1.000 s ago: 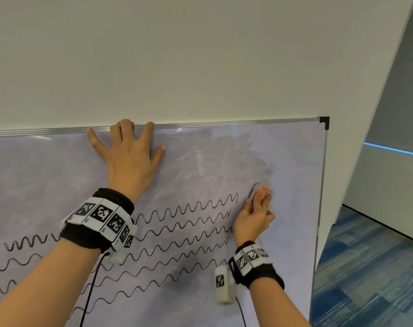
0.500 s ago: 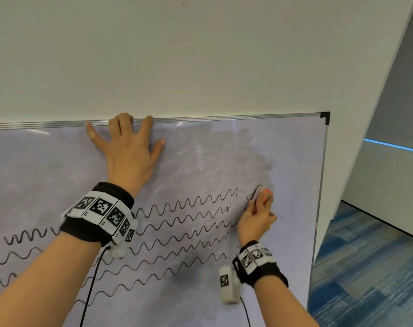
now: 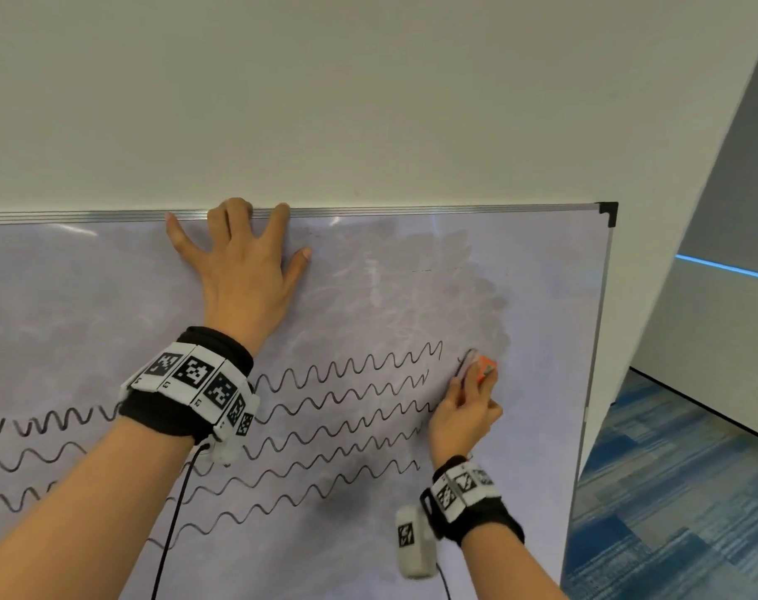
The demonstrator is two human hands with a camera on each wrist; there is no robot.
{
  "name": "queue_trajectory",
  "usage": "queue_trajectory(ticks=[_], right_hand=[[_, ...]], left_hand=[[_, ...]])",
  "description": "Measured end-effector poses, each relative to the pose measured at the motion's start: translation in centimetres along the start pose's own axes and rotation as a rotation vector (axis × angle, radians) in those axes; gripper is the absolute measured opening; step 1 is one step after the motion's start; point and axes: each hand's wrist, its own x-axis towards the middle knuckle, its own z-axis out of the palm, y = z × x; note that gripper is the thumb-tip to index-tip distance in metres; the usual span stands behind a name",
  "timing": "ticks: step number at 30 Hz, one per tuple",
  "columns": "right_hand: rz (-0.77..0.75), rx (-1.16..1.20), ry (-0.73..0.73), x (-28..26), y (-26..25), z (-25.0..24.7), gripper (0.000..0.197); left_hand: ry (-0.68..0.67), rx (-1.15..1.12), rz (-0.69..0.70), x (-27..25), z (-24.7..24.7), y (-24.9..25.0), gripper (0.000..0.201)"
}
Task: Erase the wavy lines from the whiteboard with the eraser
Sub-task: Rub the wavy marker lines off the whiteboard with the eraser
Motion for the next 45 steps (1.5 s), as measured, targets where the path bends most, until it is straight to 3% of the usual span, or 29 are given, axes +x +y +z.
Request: queue_trajectory(ticks=[2, 5, 7, 10, 11, 16, 19, 21, 24, 26, 28, 32, 34, 36, 41, 42, 43, 45], right_hand=[[-0.114, -0.02, -0.034, -2.4, 0.4, 0.2, 0.053], [-0.126, -0.037, -0.022, -1.8, 1.4, -0.2, 0.05], [-0.003, -0.05, 0.012, 0.2, 2.0, -0.5, 0.049], [0.337, -0.001, 0.048, 2.5, 2.2, -0.6, 0.05], [0.357, 0.003, 0.048, 2.5, 2.0, -0.6, 0.051], [-0.037, -0.046, -0.032, -1.9, 0.8, -0.2, 0.046], [-0.077, -0.051, -0.045, -2.6, 1.2, -0.3, 0.045], [0.033, -0.011, -0.031, -0.5, 1.0, -0.6, 0.047], [0.321, 0.071, 0.05, 3.5, 0.4, -1.0, 0.05], [0.392, 0.09, 0.076, 4.5, 0.2, -1.0, 0.052], [0.359, 0.084, 0.065, 3.4, 0.1, -0.8, 0.053], [0.083, 0.002, -0.03, -2.9, 1.0, -0.4, 0.048], [0.035, -0.012, -0.057, -4.0, 1.9, -0.5, 0.048], [0.086, 0.001, -0.048, -2.9, 2.5, -0.7, 0.048], [0.422, 0.056, 0.051, 0.7, 2.4, -1.3, 0.051], [0.43, 0.061, 0.052, 0.5, 2.1, -1.2, 0.051], [0.373, 0.061, 0.045, -0.1, 1.5, -1.1, 0.051], [0.082, 0.026, 0.001, -2.1, 0.6, -0.6, 0.048]], left_hand=[[0.007, -0.007, -0.001, 0.0, 0.0, -0.1, 0.046], [0.012, -0.012, 0.014, -0.1, 0.0, -0.3, 0.047], [0.006, -0.007, 0.023, -0.1, -0.1, -0.4, 0.047], [-0.005, 0.001, 0.022, -0.1, -0.1, -0.4, 0.047], [-0.008, 0.002, 0.018, -0.1, -0.1, -0.3, 0.047], [0.004, -0.005, 0.009, -0.1, 0.1, -0.2, 0.047], [0.009, -0.007, 0.014, -0.1, 0.1, -0.3, 0.047], [0.003, -0.006, 0.02, -0.1, 0.0, -0.5, 0.048], [-0.005, -0.003, 0.025, -0.1, -0.2, -0.5, 0.048], [-0.01, -0.008, 0.02, -0.1, -0.2, -0.4, 0.048], [-0.01, -0.014, 0.011, -0.1, -0.1, -0.2, 0.049], [-0.001, -0.021, 0.004, -0.1, 0.1, -0.1, 0.048], [-0.002, -0.019, 0.008, -0.2, 0.1, -0.2, 0.048], [-0.007, -0.012, 0.018, -0.2, 0.0, -0.4, 0.049], [-0.017, -0.012, 0.018, -0.2, -0.3, -0.4, 0.049], [-0.018, -0.016, 0.016, -0.2, -0.3, -0.3, 0.049], [-0.018, -0.02, 0.012, -0.3, -0.3, -0.3, 0.05], [-0.02, -0.022, 0.005, -0.3, -0.3, -0.3, 0.05]])
